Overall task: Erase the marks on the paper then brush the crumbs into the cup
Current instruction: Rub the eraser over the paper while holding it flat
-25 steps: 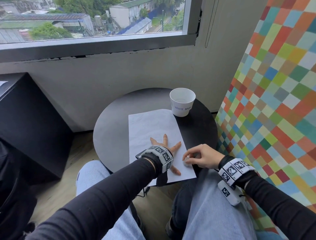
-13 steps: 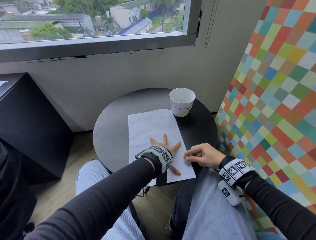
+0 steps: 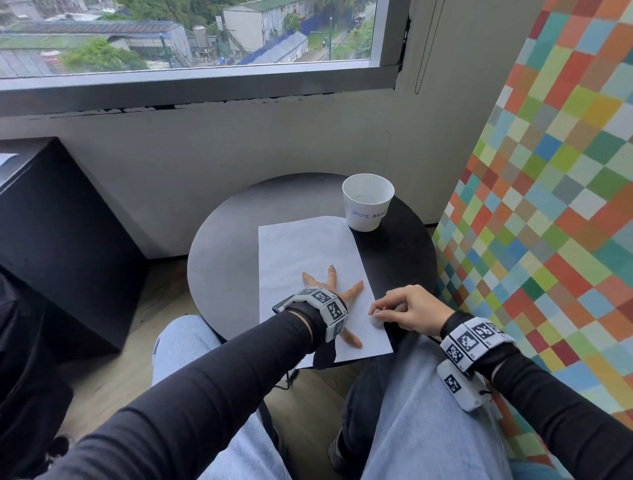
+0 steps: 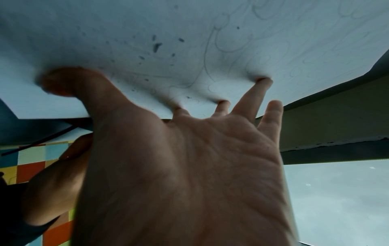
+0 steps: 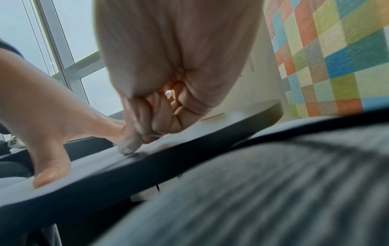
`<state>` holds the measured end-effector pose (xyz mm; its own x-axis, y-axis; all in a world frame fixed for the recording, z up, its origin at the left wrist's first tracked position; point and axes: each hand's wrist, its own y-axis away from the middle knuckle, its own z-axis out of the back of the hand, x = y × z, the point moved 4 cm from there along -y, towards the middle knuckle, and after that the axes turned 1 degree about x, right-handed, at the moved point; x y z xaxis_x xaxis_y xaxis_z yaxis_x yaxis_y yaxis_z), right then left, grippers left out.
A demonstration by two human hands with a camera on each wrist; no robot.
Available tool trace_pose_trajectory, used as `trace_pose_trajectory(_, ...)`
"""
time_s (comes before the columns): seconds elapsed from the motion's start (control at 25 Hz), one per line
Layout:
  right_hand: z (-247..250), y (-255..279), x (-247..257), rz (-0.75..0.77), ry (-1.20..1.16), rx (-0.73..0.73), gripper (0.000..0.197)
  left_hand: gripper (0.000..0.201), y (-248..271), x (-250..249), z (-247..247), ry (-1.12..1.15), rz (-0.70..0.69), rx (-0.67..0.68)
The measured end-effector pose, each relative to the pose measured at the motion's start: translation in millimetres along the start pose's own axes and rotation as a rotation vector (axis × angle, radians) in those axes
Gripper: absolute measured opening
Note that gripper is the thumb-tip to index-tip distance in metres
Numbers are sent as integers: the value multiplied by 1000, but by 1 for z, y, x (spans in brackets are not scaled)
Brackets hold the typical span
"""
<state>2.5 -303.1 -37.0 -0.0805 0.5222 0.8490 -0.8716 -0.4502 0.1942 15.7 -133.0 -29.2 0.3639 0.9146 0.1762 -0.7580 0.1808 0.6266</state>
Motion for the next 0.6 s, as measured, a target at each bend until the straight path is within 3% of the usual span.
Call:
trace_pose_trajectory(0.12,-5,2,-1,-20,-33,108,7,129,4,-1,1,1,0,5)
trace_pose_trajectory(0.28,0,3,2,-16,-45,21,8,129,6,0,2,26,2,11)
trace_pose_trajectory(0.4,-3,5,3,-16,-37,95,9,126,12,-1,5,6,3,9)
trace_pose_trajectory(0.52,1,4,2,-20,-40,17,7,125,12,-1,5,-2,1,2)
trace_pose_trajectory(0.6,0,5,1,-29,-55,51,7,126,12,-2,5,-3,-2,3)
